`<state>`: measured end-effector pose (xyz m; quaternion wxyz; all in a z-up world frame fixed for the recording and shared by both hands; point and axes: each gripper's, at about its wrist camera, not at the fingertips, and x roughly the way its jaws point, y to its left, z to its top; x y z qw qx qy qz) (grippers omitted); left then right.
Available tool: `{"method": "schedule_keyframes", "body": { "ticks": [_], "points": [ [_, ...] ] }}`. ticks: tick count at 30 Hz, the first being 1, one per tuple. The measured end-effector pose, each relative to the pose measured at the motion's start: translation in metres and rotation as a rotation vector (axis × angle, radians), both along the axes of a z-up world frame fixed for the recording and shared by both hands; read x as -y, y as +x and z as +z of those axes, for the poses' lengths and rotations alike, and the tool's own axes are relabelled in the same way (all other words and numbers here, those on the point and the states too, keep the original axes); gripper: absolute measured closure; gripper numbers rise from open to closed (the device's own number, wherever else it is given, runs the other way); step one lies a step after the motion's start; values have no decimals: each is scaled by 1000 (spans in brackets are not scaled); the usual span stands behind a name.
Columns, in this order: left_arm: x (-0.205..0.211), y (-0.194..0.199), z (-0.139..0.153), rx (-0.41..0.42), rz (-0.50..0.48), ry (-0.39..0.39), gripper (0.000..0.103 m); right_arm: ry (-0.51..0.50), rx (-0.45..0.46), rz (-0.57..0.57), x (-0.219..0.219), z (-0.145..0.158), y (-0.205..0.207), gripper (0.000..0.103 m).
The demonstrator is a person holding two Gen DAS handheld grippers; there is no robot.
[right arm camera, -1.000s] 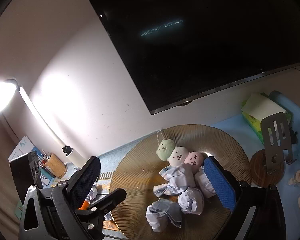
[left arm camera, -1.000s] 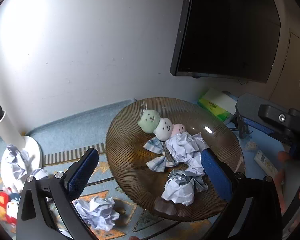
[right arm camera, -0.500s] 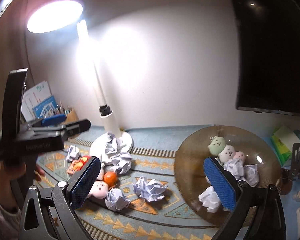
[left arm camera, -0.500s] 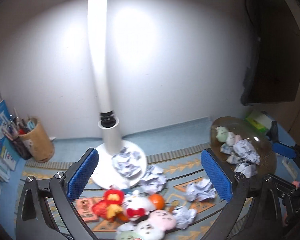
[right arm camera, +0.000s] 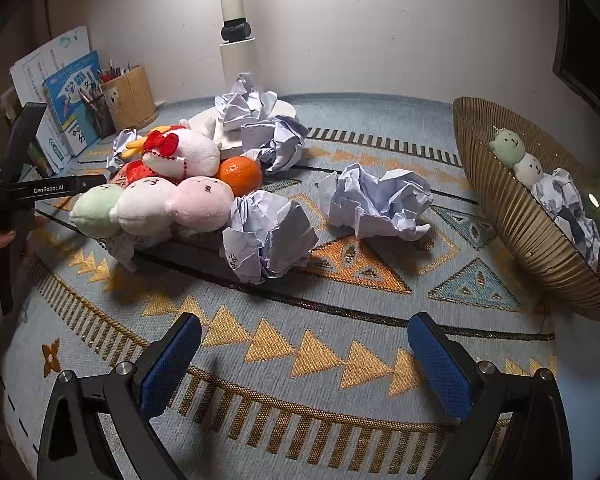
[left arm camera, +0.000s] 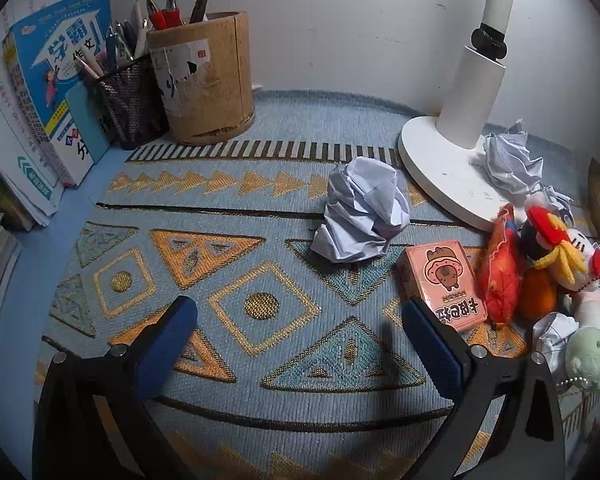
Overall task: Organize objects
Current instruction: 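Move the left tool to a paper ball while the right tool approaches another paper ball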
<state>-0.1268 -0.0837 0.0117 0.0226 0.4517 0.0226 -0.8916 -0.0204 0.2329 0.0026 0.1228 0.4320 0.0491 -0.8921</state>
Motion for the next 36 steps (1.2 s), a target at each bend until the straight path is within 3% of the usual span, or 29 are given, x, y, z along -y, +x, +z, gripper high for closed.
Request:
{"method": "schedule_keyframes", "body": {
  "ticks": [5,9,14,36],
  "points": [
    [0,-21,-4,-32,-7,60,0,-17,16,-29,4,-4,-14,0],
    [-7,-39,-4,-22,-16,36,0,34,28,-44,15,-13,-23,0],
    [-10,-54,-4,-18,-11,26,0,28,28,-44,20,-13,-29,0],
    [-9,-56,-3,-17,-2,32,0,24,30,-88,17,-12,-41,0]
  ]
}}
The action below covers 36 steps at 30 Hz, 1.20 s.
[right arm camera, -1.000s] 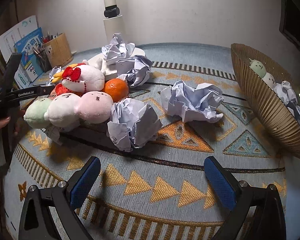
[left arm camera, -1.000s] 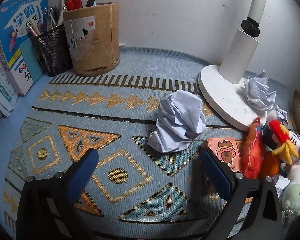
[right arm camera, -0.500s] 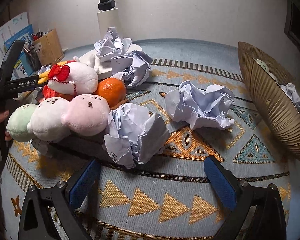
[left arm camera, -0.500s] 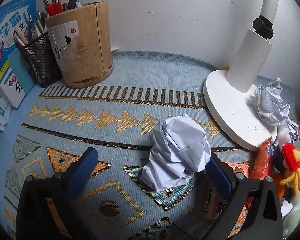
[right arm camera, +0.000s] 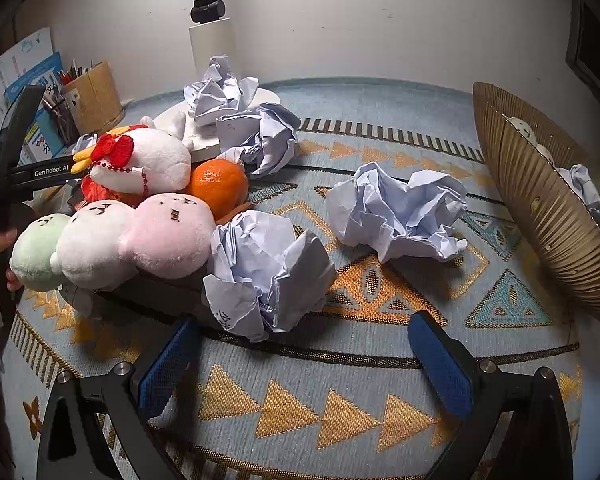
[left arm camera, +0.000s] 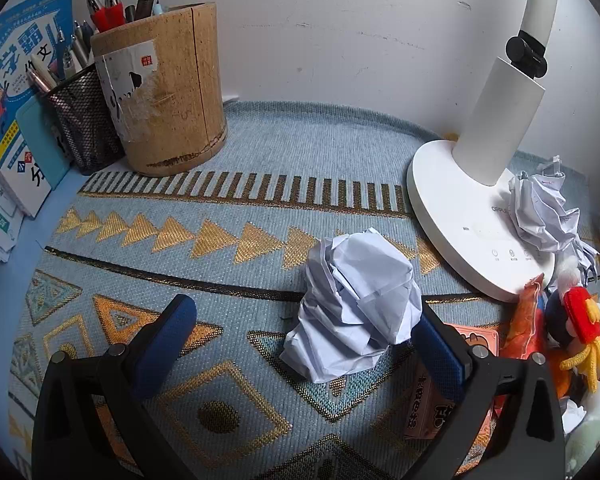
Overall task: Organize objects
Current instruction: 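Move the left tool to a paper ball while the right tool approaches another paper ball, then close the left tool on its paper ball while the right tool grasps another paper ball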
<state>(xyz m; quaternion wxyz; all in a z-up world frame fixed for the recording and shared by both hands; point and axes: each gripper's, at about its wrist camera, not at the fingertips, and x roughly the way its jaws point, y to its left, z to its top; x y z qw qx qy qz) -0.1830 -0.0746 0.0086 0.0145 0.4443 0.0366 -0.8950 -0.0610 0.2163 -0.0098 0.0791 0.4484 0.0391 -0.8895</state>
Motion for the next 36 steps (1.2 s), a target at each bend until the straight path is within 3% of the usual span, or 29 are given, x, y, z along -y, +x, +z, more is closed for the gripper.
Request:
{"method": "schedule_keyframes", "body": {
  "ticks": [15,23,27,29,30,31,32,33,36],
  "points": [
    [0,0,0,0,-1,0,0,-14,-2,-24,-4,1,-9,0],
    [0,0,0,0,-1,-1,0,-22,-13,-38,-2,1,-12,6],
    [0,0,0,0,-1,0,0,-14,-20,-44,-2,2,-11,12],
    [0,0,0,0,-1,0,0,-15,-29,-49,-3,3,-10,25],
    [0,0,1,-4,-2,2,8,-23,-44,-47,-3,5,-8,56],
    [0,3,4,-22,4,-14,25,-36,-65,-45,-5,7,-4,58],
    [-2,6,7,-43,15,-39,57,-58,-81,-37,-7,10,-2,59],
    [-4,6,8,-44,12,-45,63,-80,-87,-28,-9,11,0,60],
    [-2,9,10,-56,38,-62,63,-126,-136,-49,-19,18,6,60]
  ]
}}
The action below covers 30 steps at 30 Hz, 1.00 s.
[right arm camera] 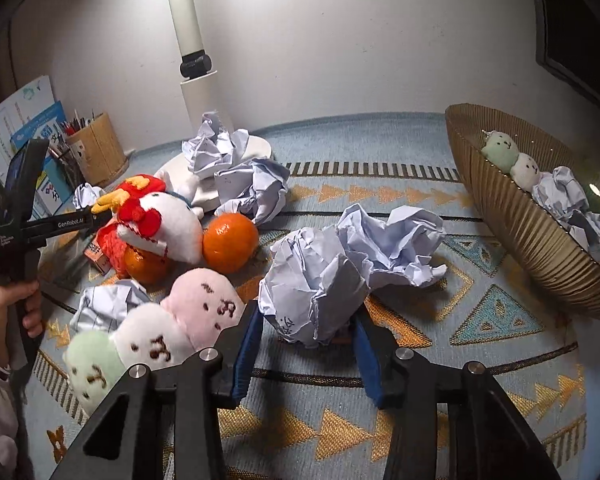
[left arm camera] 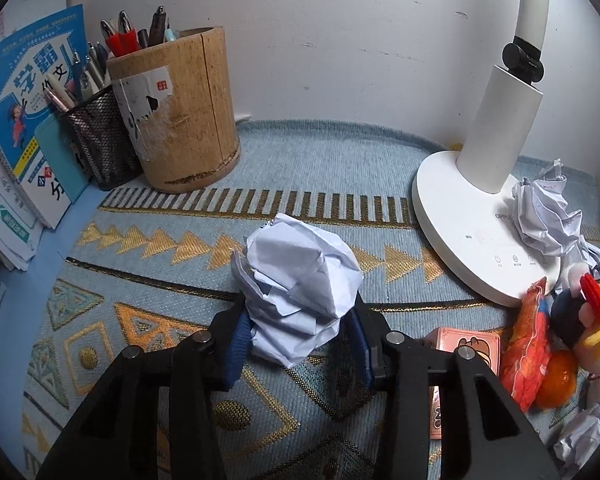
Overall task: Organize objects
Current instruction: 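Close the left tool on its paper ball while the right tool grasps another paper ball, then carry both paper balls over the brown bowl with both tools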
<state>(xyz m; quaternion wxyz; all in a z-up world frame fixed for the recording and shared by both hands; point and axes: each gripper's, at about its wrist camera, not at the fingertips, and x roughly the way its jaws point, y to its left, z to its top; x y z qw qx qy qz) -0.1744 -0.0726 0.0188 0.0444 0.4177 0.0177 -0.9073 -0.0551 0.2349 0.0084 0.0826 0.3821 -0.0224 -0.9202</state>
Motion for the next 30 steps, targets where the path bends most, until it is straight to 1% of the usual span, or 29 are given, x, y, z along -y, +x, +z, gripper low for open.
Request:
{"method": "schedule_keyframes", "body": {
  "ticks": [3,5,7,9,12,14,16,19,23,26,30],
  "points": [
    [11,11,8,-62,24,49,63,-55,-87,-8,-10,10,13,60],
    [17,18,13,-106,34,74,63,-66,-144,-7,-9,16,21,60],
    [20,23,17,-142,19,95,63,-57,-182,5,-5,21,27,60],
    [19,27,21,-168,5,94,63,-46,-215,25,0,25,33,60],
    [11,29,24,-183,-19,67,63,-27,-252,58,9,29,37,59],
    [7,28,24,-187,-42,63,63,-15,-257,78,12,29,40,59],
    [0,27,24,-178,-44,60,63,-2,-250,84,15,28,39,59],
    [4,24,20,-156,-23,63,63,-7,-237,87,14,26,38,59],
    [7,28,21,-181,-20,80,63,-13,-234,83,12,26,38,59],
    [6,27,21,-178,-12,68,63,-9,-227,86,13,25,36,59],
    [9,24,19,-160,29,56,63,-6,-215,86,13,24,34,59]
  ]
}}
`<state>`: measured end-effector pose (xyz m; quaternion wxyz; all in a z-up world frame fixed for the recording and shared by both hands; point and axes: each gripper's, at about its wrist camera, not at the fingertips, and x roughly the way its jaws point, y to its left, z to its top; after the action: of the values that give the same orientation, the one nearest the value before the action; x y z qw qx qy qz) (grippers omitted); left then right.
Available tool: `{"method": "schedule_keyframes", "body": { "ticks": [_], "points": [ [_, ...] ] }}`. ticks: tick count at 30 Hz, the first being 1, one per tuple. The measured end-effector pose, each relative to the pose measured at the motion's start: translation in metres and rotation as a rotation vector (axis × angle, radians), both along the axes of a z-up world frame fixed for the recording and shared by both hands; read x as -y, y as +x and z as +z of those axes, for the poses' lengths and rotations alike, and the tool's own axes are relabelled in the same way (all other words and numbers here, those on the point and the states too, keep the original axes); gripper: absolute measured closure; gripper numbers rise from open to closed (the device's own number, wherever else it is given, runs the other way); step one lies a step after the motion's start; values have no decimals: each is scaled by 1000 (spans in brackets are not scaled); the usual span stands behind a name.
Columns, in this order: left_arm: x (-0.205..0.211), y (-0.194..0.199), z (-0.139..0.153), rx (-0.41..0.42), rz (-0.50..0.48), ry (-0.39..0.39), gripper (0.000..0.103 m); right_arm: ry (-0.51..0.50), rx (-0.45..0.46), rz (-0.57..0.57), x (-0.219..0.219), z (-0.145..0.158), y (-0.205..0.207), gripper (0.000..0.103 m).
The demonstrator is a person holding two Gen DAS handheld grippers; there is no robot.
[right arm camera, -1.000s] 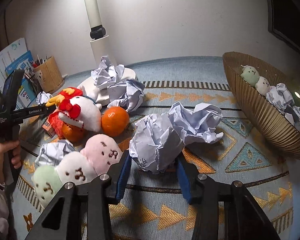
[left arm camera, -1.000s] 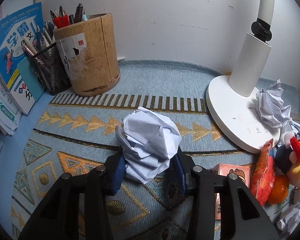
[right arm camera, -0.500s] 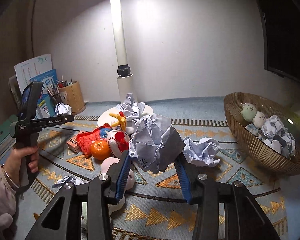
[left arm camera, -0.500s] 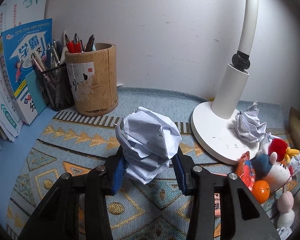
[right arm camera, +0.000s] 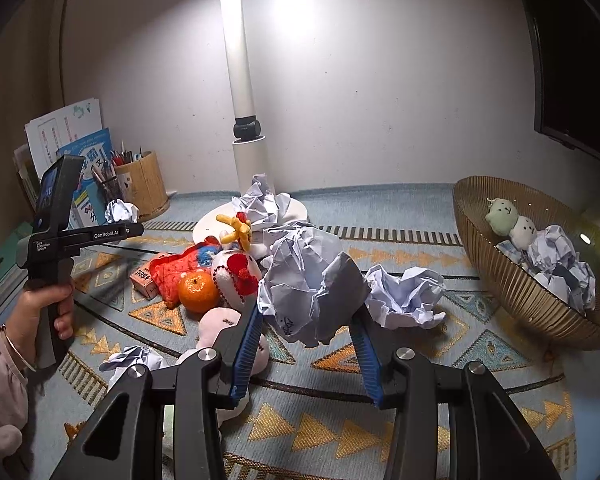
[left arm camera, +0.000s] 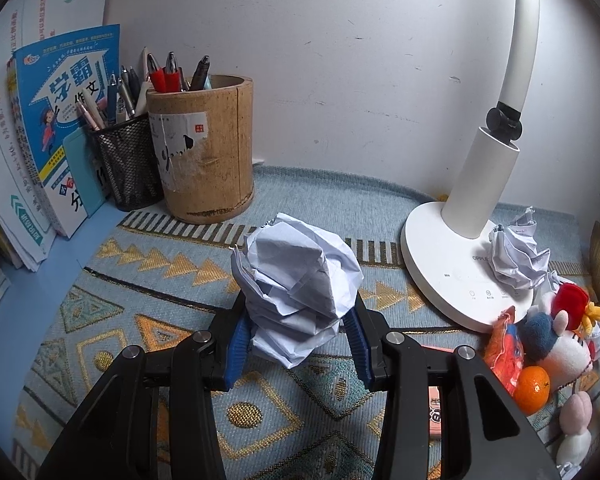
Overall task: Organize objects
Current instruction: 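Carry both paper balls over the brown bowl with both tools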
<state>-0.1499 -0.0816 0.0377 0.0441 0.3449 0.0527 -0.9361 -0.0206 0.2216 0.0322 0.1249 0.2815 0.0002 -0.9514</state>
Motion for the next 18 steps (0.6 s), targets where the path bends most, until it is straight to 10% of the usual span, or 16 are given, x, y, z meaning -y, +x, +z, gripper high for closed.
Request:
{"method": "schedule_keyframes", "body": {
  "ticks": [6,18],
  "points": [
    [7,17,2,29,123,-53,63,-63,-28,63,-7,3,7,59],
    [-89,60,105,-155,-107,-74,63,-145,-57,82,-60,50,19,59]
  ]
}}
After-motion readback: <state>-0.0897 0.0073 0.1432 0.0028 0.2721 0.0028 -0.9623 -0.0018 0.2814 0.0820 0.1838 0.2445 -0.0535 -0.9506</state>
